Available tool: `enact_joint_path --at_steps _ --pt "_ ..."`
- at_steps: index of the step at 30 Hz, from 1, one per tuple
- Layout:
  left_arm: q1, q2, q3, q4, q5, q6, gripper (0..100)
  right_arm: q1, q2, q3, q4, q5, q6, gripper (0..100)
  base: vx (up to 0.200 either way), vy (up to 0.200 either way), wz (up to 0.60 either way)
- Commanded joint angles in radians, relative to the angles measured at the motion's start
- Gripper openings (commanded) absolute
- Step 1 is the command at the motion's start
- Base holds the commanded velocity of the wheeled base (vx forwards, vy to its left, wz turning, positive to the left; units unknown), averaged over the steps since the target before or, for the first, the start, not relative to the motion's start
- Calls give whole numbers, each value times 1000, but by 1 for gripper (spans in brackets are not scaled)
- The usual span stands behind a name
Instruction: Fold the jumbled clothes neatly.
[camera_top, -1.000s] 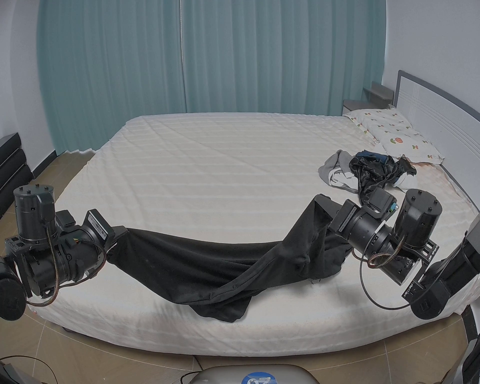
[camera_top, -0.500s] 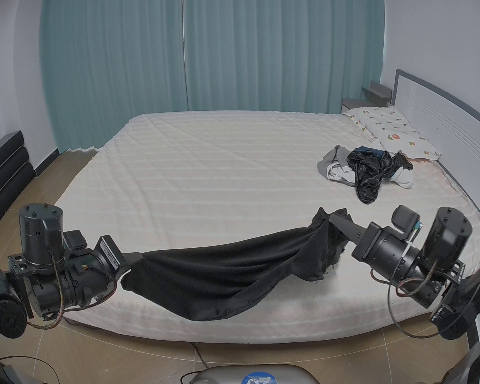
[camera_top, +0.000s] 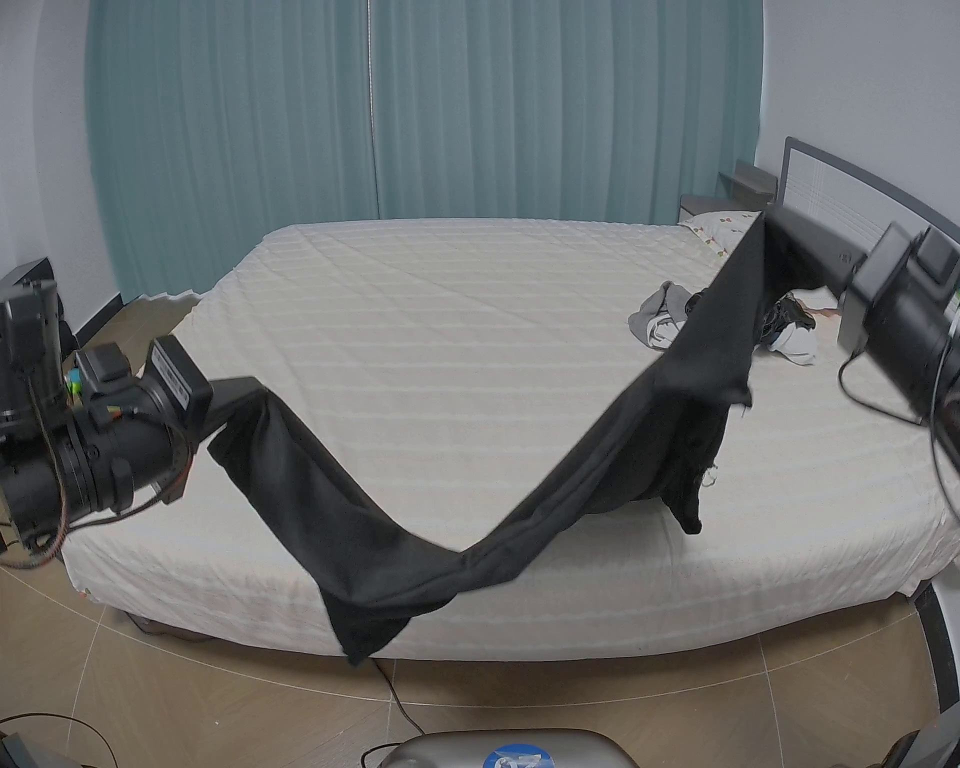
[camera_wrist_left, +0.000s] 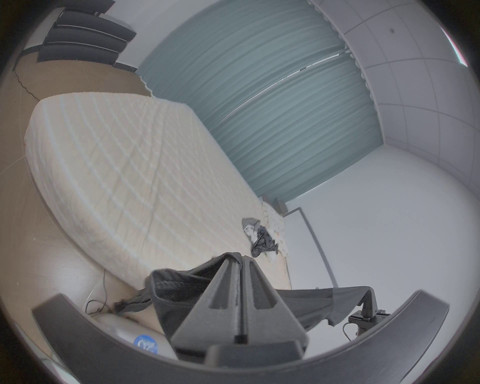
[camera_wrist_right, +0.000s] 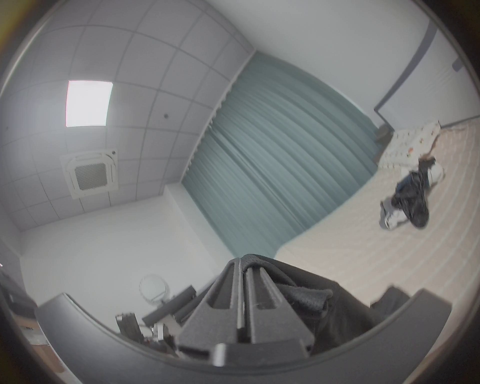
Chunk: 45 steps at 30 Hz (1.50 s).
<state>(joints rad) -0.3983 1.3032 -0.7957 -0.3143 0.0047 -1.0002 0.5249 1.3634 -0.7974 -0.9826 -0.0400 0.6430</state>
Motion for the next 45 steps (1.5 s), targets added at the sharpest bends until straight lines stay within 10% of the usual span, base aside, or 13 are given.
enact_joint_path --at_steps 1,9,45 --pt "98 128 -260 64 5 -1 0 -157 129 -421 189 -3 4 0 0 0 0" --pt "154 283 -401 104 3 -66 0 -164 332 -729 308 -92 3 0 0 0 0" --pt "184 961 -807 103 8 -72 0 -319 898 -668 50 -103 -14 0 150 0 0"
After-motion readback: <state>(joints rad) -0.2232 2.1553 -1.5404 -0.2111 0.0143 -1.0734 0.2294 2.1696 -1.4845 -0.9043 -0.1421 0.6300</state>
